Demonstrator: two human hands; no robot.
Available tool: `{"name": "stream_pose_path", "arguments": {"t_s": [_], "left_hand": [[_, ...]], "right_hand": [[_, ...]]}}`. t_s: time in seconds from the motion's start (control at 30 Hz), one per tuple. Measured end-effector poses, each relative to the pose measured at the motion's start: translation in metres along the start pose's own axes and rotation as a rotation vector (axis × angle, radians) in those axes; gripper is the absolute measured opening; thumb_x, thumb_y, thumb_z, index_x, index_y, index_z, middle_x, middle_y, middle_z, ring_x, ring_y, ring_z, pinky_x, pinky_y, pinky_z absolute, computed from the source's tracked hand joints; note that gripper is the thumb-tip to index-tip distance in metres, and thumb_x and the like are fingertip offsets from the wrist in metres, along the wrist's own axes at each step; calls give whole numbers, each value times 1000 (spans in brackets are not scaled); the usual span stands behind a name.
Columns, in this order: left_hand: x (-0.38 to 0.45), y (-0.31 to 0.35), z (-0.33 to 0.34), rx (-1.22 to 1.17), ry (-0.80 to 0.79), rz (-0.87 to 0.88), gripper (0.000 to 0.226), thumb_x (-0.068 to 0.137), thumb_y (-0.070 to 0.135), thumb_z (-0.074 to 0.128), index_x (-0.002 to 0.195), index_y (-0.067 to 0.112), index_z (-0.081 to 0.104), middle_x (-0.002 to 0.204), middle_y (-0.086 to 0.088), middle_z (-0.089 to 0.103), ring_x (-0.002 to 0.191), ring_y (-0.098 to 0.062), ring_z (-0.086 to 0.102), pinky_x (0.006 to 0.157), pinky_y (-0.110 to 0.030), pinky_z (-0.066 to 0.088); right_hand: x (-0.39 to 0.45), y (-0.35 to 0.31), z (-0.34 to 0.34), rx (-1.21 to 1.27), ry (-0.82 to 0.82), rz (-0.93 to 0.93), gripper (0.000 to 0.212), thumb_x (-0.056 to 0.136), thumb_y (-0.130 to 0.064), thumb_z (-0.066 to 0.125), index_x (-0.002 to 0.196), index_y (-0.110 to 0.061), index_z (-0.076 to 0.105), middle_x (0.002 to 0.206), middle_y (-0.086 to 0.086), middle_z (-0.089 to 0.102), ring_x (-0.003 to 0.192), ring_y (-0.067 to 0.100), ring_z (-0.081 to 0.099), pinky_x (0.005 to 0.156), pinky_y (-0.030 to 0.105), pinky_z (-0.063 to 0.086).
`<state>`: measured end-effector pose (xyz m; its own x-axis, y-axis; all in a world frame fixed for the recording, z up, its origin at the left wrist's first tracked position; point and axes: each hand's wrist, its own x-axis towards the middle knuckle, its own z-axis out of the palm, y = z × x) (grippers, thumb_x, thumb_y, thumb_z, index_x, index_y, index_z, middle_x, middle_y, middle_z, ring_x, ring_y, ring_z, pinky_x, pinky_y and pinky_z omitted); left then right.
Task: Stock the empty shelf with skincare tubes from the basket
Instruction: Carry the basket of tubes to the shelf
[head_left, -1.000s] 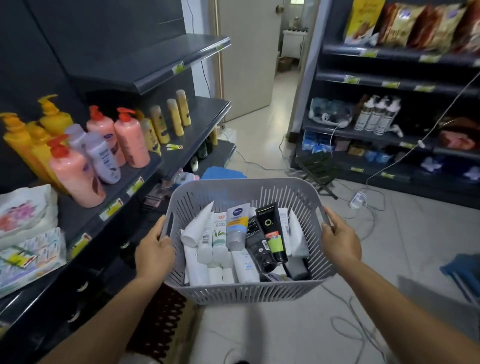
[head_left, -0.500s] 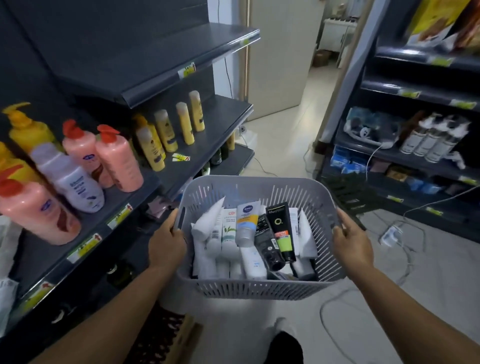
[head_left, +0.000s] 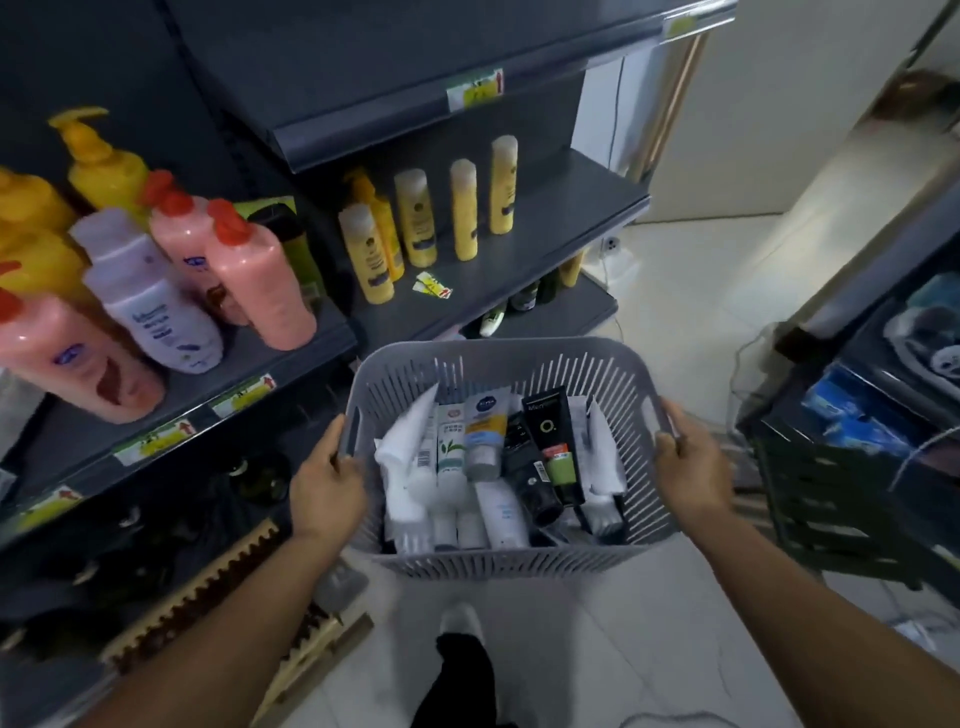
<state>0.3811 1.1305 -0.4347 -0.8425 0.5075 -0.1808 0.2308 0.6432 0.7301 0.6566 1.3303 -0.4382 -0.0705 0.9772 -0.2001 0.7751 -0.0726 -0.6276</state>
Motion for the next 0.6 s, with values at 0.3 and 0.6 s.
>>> {"name": "stream_pose_path", "arguments": {"t_s": [0.3, 0.6], "left_hand": [[55, 15, 39, -27, 100, -150, 51, 95, 3, 44, 144, 16, 41, 131, -16, 58, 110, -38, 58, 93, -37, 44], [75, 25, 80, -56, 224, -336, 52, 96, 7, 41, 144, 25, 40, 136, -10, 56, 109, -32, 59, 98, -36, 45]], "right_hand": [[107, -41, 40, -107, -130, -68, 46, 99, -24, 36, 140, -44, 40, 119, 9, 65, 83, 25, 56, 70, 28, 39], [190, -67, 65, -157, -274, -212, 49, 97, -19, 36, 141, -40, 40, 128, 11, 61, 108, 33, 59, 86, 38, 45]]}}
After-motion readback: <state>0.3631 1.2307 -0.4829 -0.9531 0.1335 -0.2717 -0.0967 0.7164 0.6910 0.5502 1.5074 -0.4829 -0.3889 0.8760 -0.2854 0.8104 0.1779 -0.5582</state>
